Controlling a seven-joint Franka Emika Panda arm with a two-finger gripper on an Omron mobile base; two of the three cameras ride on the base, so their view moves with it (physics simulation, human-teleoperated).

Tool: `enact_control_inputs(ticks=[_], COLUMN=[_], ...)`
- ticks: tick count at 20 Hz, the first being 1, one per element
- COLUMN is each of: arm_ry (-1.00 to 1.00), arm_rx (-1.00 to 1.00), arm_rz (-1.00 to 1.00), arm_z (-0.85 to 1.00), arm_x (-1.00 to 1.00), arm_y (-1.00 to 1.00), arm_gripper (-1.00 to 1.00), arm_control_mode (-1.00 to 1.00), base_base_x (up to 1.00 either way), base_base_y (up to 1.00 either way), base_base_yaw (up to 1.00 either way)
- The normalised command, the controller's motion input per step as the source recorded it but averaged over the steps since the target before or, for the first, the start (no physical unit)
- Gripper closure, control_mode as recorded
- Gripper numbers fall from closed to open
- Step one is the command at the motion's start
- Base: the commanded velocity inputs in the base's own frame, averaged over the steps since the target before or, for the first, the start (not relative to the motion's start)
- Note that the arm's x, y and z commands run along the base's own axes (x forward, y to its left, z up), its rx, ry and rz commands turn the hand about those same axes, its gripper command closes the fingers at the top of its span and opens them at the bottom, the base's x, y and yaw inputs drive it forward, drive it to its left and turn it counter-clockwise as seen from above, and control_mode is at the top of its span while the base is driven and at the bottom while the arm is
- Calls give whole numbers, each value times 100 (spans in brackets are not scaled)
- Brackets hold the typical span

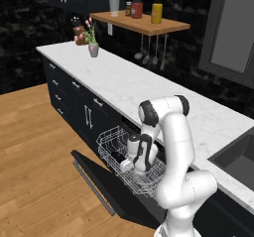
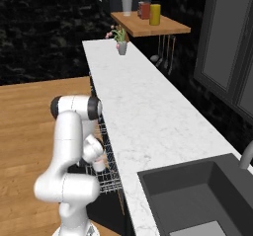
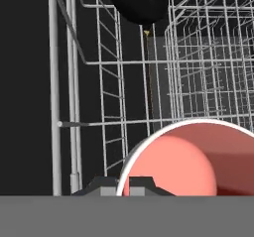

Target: Pick up the cup and bowl from the counter, place them in the dishwasher, and close the dishwasher door.

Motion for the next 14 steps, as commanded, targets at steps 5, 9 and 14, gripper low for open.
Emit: enact_control_inputs(ticks=[5, 9, 14], arm_ry=[0, 0, -1], arm_rx=[0, 0, 0], arm_rz=[-5, -2, 0], arm_z=[-49, -24, -3], arm_x=[30, 3, 0], arm_y=[0, 9, 6], arm_gripper=[100, -100, -100], arm_control_mode=[-100, -100, -100], base_base_x=[0, 0, 0], base_base_y=[0, 0, 0], base_base_yaw=[0, 0, 0])
